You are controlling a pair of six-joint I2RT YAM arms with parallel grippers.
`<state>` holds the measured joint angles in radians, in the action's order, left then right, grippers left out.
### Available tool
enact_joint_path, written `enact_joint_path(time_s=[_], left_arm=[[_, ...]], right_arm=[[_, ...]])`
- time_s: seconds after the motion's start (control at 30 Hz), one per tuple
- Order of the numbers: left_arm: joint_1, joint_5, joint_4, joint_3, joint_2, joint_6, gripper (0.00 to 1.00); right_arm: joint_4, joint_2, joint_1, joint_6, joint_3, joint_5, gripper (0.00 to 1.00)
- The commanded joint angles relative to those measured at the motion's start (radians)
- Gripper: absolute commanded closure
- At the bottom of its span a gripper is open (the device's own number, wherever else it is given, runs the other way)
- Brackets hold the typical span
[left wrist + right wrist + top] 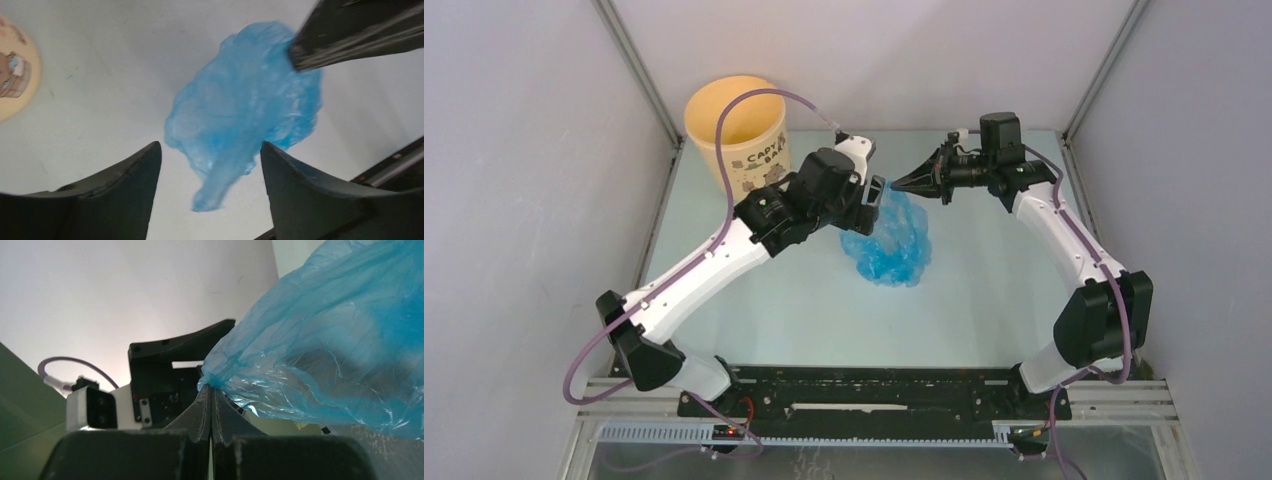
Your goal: Put the trash bags into the trash bin
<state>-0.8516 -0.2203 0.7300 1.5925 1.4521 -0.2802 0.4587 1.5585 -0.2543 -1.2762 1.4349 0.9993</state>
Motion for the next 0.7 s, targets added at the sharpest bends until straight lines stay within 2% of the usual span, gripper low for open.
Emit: enact_joint_path(time_s=[0.0,0.13,0.17,0.27,0.3,0.33,0.37,0.43,0.5,0.53,0.6,0.67], left_arm=[[0.001,-0.099,0.073,0.039,0.003,0.093,0.28],[0.001,0.049,0.038,-0.005,-0.011,0.110,0.44],[0.002,0.083,0.021,-0.019,-0.018,0.116,0.51],[0.002,0.074,0.020,-0.020,-0.028,0.113,0.91],[0.002,0.062,0.028,-0.012,-0.032,0.112,0.98],[0.001,0.055,0.037,-0.003,-0.036,0.107,1.00],[0.003,0.052,0.051,0.011,-0.037,0.098,1.00],[0.005,0.067,0.105,0.069,-0.028,0.065,1.00],[0.013,0.104,0.175,0.160,0.001,0.028,1.00],[0.021,0.115,0.214,0.214,0.018,0.000,1.00],[0.065,0.159,0.291,0.312,0.069,-0.092,1.00],[0.156,0.309,0.340,0.372,0.114,-0.214,1.00]], right_arm=[[-0.084,-0.069,-0.007,-0.024,0.005,0.092,1.00],[-0.082,-0.079,-0.007,-0.002,0.005,0.108,1.00],[-0.093,-0.080,-0.006,-0.005,0.006,0.110,1.00],[-0.153,-0.073,0.010,-0.014,0.006,0.139,1.00],[-0.172,-0.068,0.023,0.008,0.009,0.145,1.00],[-0.155,-0.061,0.041,0.071,0.021,0.134,1.00],[-0.078,-0.059,0.061,0.157,0.048,0.098,0.92],[0.145,-0.055,0.091,0.372,0.124,-0.017,0.59],[0.328,-0.038,0.101,0.561,0.214,-0.158,0.34],[0.411,-0.024,0.098,0.634,0.263,-0.227,0.28],[0.539,-0.001,0.089,0.753,0.339,-0.356,0.24],[0.603,-0.007,0.074,0.829,0.350,-0.464,0.22]])
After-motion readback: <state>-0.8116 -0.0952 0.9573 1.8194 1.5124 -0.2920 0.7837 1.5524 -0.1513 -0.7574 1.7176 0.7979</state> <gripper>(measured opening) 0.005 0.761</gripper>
